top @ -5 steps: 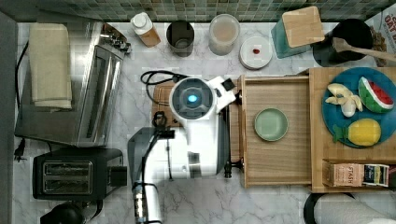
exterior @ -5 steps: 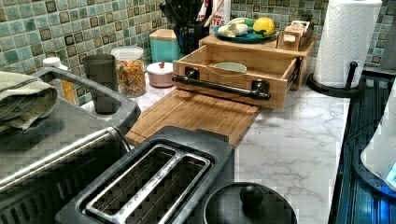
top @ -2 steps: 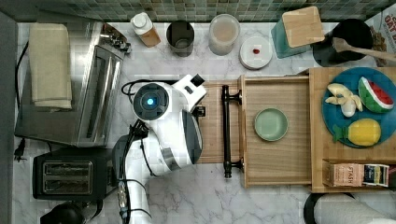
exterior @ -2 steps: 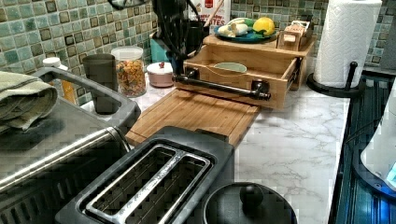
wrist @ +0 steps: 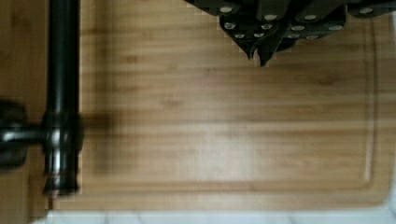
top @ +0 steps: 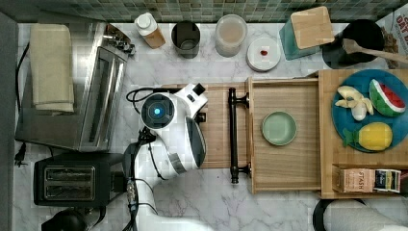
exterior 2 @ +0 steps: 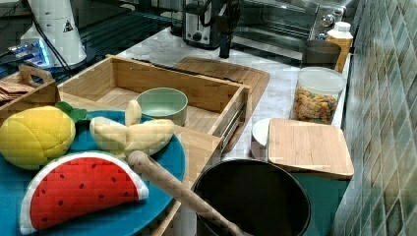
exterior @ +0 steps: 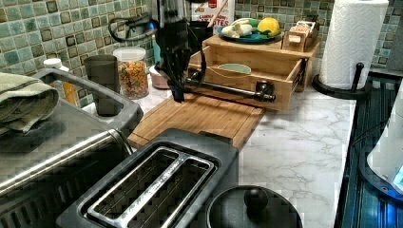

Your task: Close the drawer.

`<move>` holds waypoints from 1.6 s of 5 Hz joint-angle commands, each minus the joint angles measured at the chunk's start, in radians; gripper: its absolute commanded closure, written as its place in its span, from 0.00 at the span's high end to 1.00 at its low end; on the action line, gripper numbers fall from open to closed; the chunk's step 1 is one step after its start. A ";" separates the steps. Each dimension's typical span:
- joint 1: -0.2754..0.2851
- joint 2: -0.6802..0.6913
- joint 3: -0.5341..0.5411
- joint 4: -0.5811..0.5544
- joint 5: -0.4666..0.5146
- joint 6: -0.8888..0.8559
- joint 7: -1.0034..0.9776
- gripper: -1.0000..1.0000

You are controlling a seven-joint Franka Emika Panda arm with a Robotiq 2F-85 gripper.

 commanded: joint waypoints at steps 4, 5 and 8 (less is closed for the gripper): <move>-0.190 0.007 -0.131 -0.040 -0.003 0.083 -0.265 0.00; -0.234 -0.001 -0.157 -0.045 0.013 0.080 -0.316 0.00; -0.416 0.070 -0.240 0.068 0.059 0.073 -0.583 0.00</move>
